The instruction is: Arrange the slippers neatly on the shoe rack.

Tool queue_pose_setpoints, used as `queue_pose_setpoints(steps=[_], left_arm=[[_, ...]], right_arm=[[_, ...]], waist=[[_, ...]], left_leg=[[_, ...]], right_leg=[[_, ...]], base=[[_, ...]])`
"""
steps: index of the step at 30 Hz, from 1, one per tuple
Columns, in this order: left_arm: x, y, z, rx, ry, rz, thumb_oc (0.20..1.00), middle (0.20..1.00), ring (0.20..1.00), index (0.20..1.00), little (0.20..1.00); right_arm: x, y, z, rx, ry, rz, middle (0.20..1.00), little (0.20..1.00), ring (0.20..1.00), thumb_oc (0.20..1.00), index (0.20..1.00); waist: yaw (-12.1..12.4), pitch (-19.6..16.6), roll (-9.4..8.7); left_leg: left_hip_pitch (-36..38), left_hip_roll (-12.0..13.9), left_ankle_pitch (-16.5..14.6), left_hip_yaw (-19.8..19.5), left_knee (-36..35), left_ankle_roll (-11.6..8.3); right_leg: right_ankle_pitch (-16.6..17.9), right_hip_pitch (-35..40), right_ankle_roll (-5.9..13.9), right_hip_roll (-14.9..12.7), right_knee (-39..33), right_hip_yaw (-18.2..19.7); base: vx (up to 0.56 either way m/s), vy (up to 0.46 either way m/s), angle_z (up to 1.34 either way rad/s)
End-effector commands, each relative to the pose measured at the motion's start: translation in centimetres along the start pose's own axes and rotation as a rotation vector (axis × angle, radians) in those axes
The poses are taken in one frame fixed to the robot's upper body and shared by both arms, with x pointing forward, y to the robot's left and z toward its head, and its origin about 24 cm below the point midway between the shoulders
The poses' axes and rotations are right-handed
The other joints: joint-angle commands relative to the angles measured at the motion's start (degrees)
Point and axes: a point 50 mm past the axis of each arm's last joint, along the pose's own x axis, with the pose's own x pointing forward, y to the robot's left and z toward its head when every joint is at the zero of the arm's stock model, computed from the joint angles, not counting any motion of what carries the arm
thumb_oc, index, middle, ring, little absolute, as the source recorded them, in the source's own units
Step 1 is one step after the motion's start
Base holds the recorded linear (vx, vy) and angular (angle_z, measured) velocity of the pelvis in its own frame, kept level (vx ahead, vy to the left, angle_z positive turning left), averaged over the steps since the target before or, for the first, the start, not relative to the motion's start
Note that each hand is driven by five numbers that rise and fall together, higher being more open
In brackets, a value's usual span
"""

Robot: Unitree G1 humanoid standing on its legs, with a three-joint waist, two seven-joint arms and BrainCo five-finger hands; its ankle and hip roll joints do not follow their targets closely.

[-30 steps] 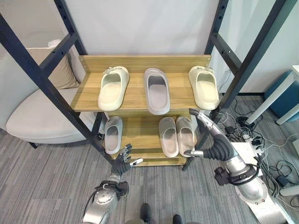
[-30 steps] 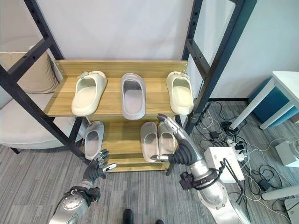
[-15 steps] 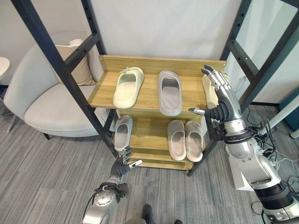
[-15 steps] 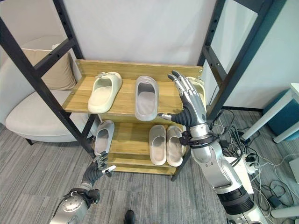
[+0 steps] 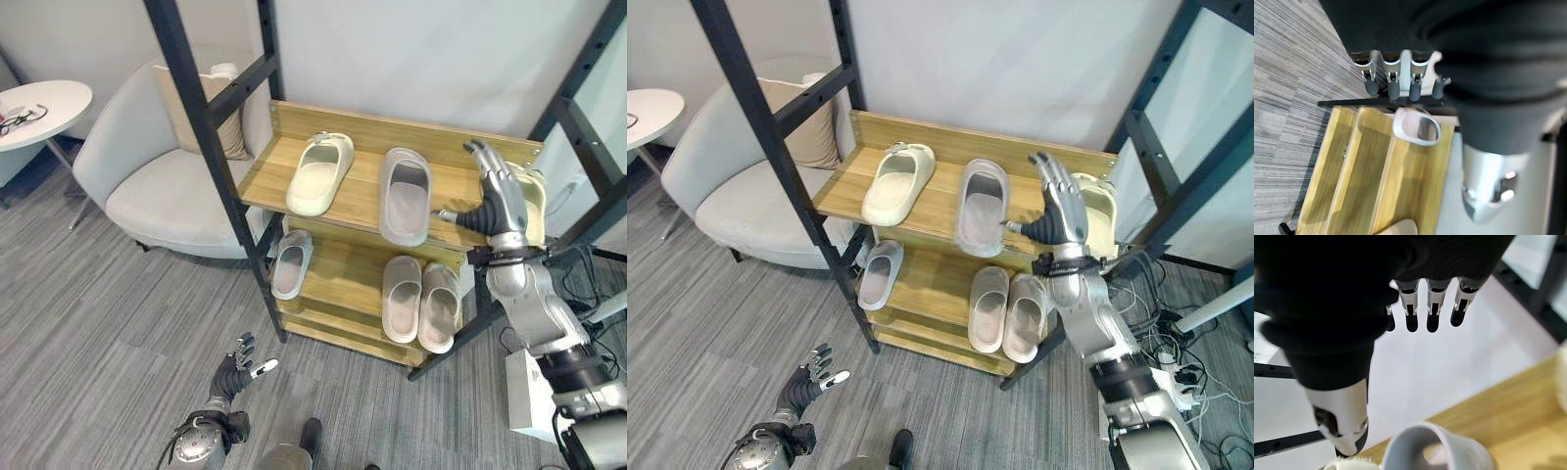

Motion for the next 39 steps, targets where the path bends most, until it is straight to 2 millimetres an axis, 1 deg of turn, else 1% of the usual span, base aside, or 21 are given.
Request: queue_pose_setpoints(steps=[1,6,12,14,16,18,20,23,25,27,29,30,31,33,34,36,39], left_arm=[[0.8,-0.2,2.4,-0.007,-0.118,-0.052,1.0,1.0,1.0,1.0,1.0],[0.8,-0.2,2.4,-0.001,-0.111,-0.066,1.0,1.0,1.0,1.0,1.0],[0.7,0.0,2.9,0.005,-0.129,-0.077,1.0,1.0,1.0,1.0,1.0],[0.7,0.0,3.0,0.012,-0.135,-0.081,1.0,1.0,1.0,1.0,1.0],[0.7,-0.1,3.6,0.024,-0.159,-0.097,1.0,1.0,1.0,1.0,1.0],[0.8,-0.2,3.9,0.024,-0.17,-0.104,1.0,1.0,1.0,1.0,1.0],[1.1,-0.6,4.8,0.029,-0.205,-0.126,1.0,1.0,1.0,1.0,1.0],[1.3,-1.0,5.5,0.034,-0.229,-0.143,1.0,1.0,1.0,1.0,1.0],[1.5,-1.3,5.8,0.036,-0.241,-0.16,1.0,1.0,1.0,1.0,1.0],[1.5,-1.5,5.8,0.03,-0.24,-0.165,1.0,1.0,1.0,1.0,1.0],[1.5,-1.5,5.8,0.03,-0.239,-0.163,1.0,1.0,1.0,1.0,1.0],[1.6,-1.5,5.8,0.027,-0.242,-0.155,1.0,1.0,1.0,1.0,1.0],[1.6,-1.4,5.9,0.029,-0.245,-0.146,1.0,1.0,1.0,1.0,1.0],[1.7,-1.3,6.0,0.022,-0.255,-0.122,1.0,1.0,1.0,1.0,1.0],[1.7,-1.2,6.0,0.025,-0.254,-0.112,1.0,1.0,1.0,1.0,1.0],[1.8,-0.8,6.3,0.025,-0.272,-0.065,1.0,1.0,1.0,1.0,1.0],[1.5,-0.3,6.2,0.012,-0.278,-0.006,1.0,1.0,1.0,1.0,1.0]], right_arm=[[2.8,-2.7,0.8,-0.023,-0.05,-0.132,1.0,1.0,1.0,1.0,1.0],[4.4,-3.3,0.4,-0.073,-0.035,-0.151,1.0,1.0,1.0,1.0,1.0],[5.0,-4.0,-1.2,-0.154,0.016,-0.15,1.0,1.0,1.0,1.0,1.0],[5.1,-4.1,-1.4,-0.164,0.026,-0.15,1.0,1.0,1.0,1.0,1.0],[5.4,-4.4,-2.2,-0.202,0.056,-0.151,1.0,1.0,1.0,1.0,1.0],[5.7,-4.5,-2.3,-0.214,0.06,-0.154,1.0,1.0,1.0,1.0,1.0],[6.4,-4.9,-2.8,-0.246,0.08,-0.163,0.2,0.2,0.2,0.2,0.2],[6.9,-4.8,-2.8,-0.236,0.099,-0.167,0.2,0.2,0.2,0.2,0.2],[7.2,-4.3,-2.9,-0.215,0.12,-0.162,0.2,0.2,0.2,0.2,0.2],[7.5,-3.9,-2.0,-0.167,0.104,-0.189,0.2,0.2,0.2,0.2,0.2],[7.3,-3.9,-1.8,-0.154,0.095,-0.2,0.2,0.2,0.2,0.2,0.2],[7.3,-4.1,-1.0,-0.129,0.061,-0.238,0.2,0.2,0.2,0.2,0.2],[6.8,-4.1,-0.4,-0.111,0.038,-0.257,0.2,0.2,0.2,0.2,0.2],[5.5,-4.7,1.3,-0.028,-0.034,-0.343,0.2,0.2,0.2,0.2,0.2],[4.4,-4.7,1.8,0.006,-0.052,-0.357,0.2,0.2,0.2,0.2,0.2],[1.9,-5.4,3.3,0.094,-0.125,-0.403,0.2,0.2,0.2,0.2,0.2],[-2.0,-6.0,4.7,0.212,-0.184,-0.391,0.2,0.2,0.2,0.2,0.2]], waist=[[3.2,0.7,-0.74],[4.5,1.3,-1.22],[5.3,2.7,-1.5],[5.4,3.1,-1.39],[5.7,4.1,-1.17],[5.7,4.6,-1.06],[6.1,6.1,-0.76],[6.3,6.8,-0.46],[6.2,6.7,-0.17],[6.0,6.2,0.14],[5.8,6.0,0.25],[5.6,5.9,0.39],[5.4,5.7,0.51],[4.6,5.5,0.9],[4.4,5.3,0.83],[3.2,5.3,0.89],[1.3,4.4,0.54]], left_leg=[[6.6,3.7,-9.6,-0.6,0.5,-1.69],[5.8,3.5,-9.6,-1.0,0.8,-1.78],[4.4,3.3,-9.4,-1.8,1.1,-1.92],[3.9,3.2,-9.5,-1.9,1.4,-1.96],[2.8,3.1,-9.5,-2.3,2.1,-2.08],[2.0,3.1,-9.6,-2.5,2.6,-2.12],[0.1,2.9,-9.7,-2.8,4.3,-2.32],[-0.9,2.7,-9.8,-3.2,5.2,-2.36],[-1.2,2.5,-9.9,-3.4,5.5,-2.4],[-0.5,2.4,-10.1,-3.4,5.1,-2.36],[-0.1,2.4,-10.1,-3.5,4.9,-2.32],[0.1,2.3,-10.2,-3.5,4.8,-2.27],[0.4,2.4,-10.2,-3.5,4.6,-2.22],[1.0,2.4,-10.4,-3.5,4.2,-1.99],[1.2,2.4,-10.4,-3.5,4.0,-1.91],[1.6,2.4,-10.0,-3.1,3.6,-1.67],[2.7,2.8,-9.9,-2.6,2.5,-1.52]], right_leg=[[-0.1,-1.1,5.32,-5.3,-0.2,-2.3],[-0.1,-1.4,5.4,-5.4,-0.2,-2.8],[-0.4,-2.0,5.39,-5.4,-0.2,-3.7],[-0.4,-2.2,5.38,-5.5,-0.1,-3.9],[-0.5,-2.7,5.3,-5.6,0.0,-4.3],[-0.5,-3.0,5.26,-5.7,0.0,-4.4],[-0.5,-3.8,5.15,-5.9,0.2,-4.9],[-0.7,-4.2,5.01,-5.9,0.5,-5.2],[-0.7,-4.2,4.93,-6.1,0.5,-5.3],[-0.8,-3.6,4.8,-6.0,0.2,-5.1],[-0.9,-3.5,4.8,-5.9,0.1,-5.1],[-0.9,-3.4,4.8,-5.9,0.1,-4.9],[-1.0,-3.3,4.78,-5.9,0.0,-4.8],[-1.2,-3.2,4.7,-5.8,0.0,-4.5],[-1.2,-3.1,4.69,-5.7,0.0,-4.4],[-0.9,-3.3,4.69,-5.8,0.1,-4.0],[-1.0,-3.2,4.7,-5.7,0.0,-3.5]], base=[[0.03,0.021,0.07],[0.02,0.012,0.04],[0.0,-0.004,0.11],[-0.01,-0.001,0.03],[-0.03,-0.003,0.1],[-0.05,-0.005,0.05],[-0.09,-0.021,0.11],[-0.04,-0.015,0.1],[0.0,0.0,0.0],[0.04,0.009,-0.01],[0.02,0.005,-0.01],[0.03,0.011,0.01],[0.0,0.0,0.0],[0.01,0.002,0.02],[0.03,0.004,0.03],[0.0,0.006,0.02],[0.02,-0.003,0.04]])
